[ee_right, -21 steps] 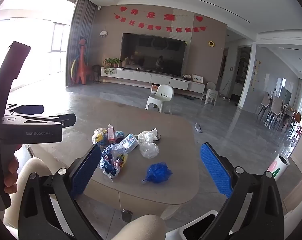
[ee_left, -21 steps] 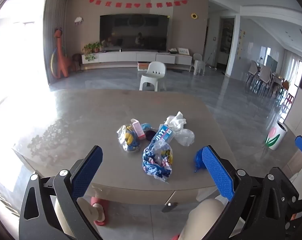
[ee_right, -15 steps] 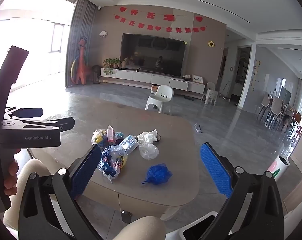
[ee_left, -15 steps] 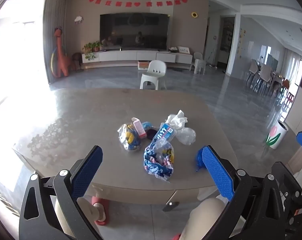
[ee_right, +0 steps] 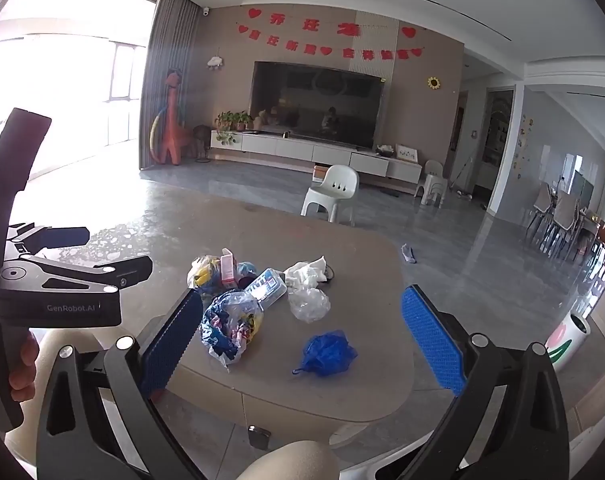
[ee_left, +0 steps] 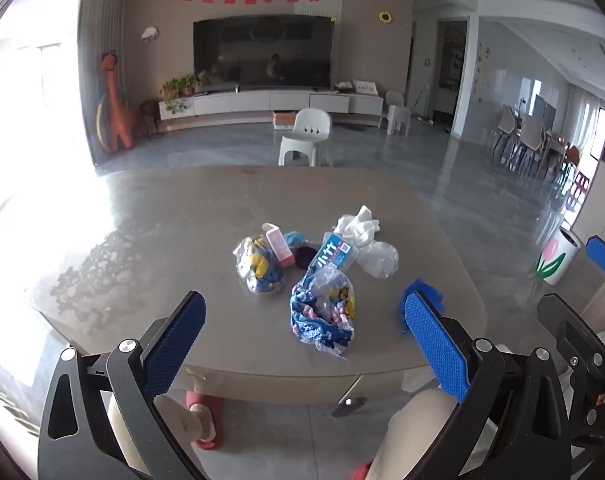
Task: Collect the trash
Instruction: 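Move both tools toward the trash pile on the table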
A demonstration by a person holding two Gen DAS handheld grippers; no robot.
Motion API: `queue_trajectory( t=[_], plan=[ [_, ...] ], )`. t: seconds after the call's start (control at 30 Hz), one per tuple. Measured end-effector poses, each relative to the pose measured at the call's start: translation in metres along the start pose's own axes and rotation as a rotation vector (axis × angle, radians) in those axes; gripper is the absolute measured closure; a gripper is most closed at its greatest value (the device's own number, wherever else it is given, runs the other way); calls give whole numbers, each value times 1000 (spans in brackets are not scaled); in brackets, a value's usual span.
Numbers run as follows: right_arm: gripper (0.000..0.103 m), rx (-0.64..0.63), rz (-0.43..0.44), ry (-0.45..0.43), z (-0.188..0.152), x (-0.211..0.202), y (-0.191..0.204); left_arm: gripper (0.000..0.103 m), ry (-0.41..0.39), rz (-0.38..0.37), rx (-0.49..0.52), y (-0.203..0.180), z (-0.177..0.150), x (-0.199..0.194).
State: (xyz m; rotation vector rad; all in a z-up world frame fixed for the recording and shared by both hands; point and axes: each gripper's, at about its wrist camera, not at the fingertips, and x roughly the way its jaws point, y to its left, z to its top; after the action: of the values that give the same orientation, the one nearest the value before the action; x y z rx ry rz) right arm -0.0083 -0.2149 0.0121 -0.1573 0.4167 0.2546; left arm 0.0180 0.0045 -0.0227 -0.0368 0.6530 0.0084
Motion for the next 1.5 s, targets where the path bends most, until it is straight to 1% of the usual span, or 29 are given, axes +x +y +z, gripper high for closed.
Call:
queue_trajectory(
  t=[0.13, 0.3, 0.4, 0.53, 0.7, 0.8, 1.07, 1.5],
  plan=[
    [4, -2, 7, 16, 3, 12, 2, 5, 20, 4, -2, 1, 1, 13],
    [4, 4, 12, 36, 3, 30, 0, 5, 48, -22, -21, 8, -1, 31],
    [4, 9, 18, 48, 3, 43, -1, 5, 53, -8, -28, 12, -3, 43],
    [4, 24, 18, 66, -7, 67, -4, 5, 52, 19, -9, 15, -8, 60],
    [4, 36, 21, 108, -18, 96, -7, 5, 76, -5, 22, 13, -12, 86],
    [4, 32, 22, 128, -22, 110, -9, 5, 84, 1, 39, 10, -13, 100],
    [4, 48, 39, 170, -34, 149, -18, 5, 147, -22, 27, 7, -16, 143],
    [4, 48, 86, 224, -54, 197, -20, 5, 226, -19, 14, 9, -27, 200]
  ],
)
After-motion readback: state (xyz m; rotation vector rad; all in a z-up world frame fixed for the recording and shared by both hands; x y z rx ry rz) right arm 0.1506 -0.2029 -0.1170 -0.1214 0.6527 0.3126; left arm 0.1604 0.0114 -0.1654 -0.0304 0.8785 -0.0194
